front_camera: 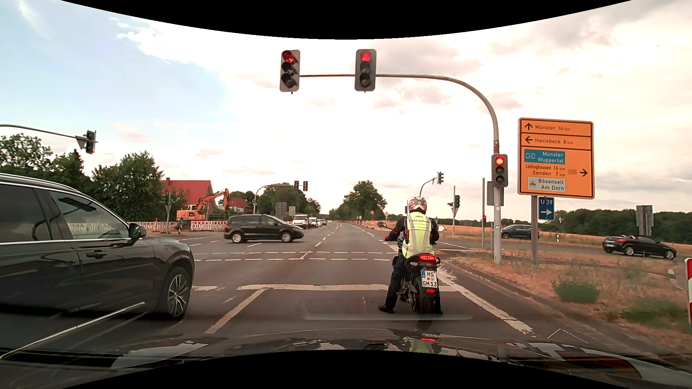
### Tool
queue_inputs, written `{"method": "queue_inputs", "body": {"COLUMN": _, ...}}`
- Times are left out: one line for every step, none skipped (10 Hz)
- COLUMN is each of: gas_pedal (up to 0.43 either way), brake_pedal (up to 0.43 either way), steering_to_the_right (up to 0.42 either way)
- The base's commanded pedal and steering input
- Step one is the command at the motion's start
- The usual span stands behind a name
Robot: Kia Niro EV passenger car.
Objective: Follow the waypoints while adhering to traffic rules and regulations
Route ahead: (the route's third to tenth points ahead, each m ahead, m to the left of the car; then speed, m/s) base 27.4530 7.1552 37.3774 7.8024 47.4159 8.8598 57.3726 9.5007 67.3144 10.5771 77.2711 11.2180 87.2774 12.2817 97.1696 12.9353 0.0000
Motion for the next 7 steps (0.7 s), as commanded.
{"method": "queue_inputs", "body": {"gas_pedal": 0.0, "brake_pedal": 0.0, "steering_to_the_right": 0.004}}
{"method": "queue_inputs", "body": {"gas_pedal": 0.0, "brake_pedal": 0.0, "steering_to_the_right": 0.004}}
{"method": "queue_inputs", "body": {"gas_pedal": 0.0, "brake_pedal": 0.0, "steering_to_the_right": 0.005}}
{"method": "queue_inputs", "body": {"gas_pedal": 0.0, "brake_pedal": 0.0, "steering_to_the_right": 0.004}}
{"method": "queue_inputs", "body": {"gas_pedal": 0.0, "brake_pedal": 0.0, "steering_to_the_right": 0.004}}
{"method": "queue_inputs", "body": {"gas_pedal": 0.0, "brake_pedal": 0.0, "steering_to_the_right": 0.005}}
{"method": "queue_inputs", "body": {"gas_pedal": 0.0, "brake_pedal": 0.0, "steering_to_the_right": 0.005}}
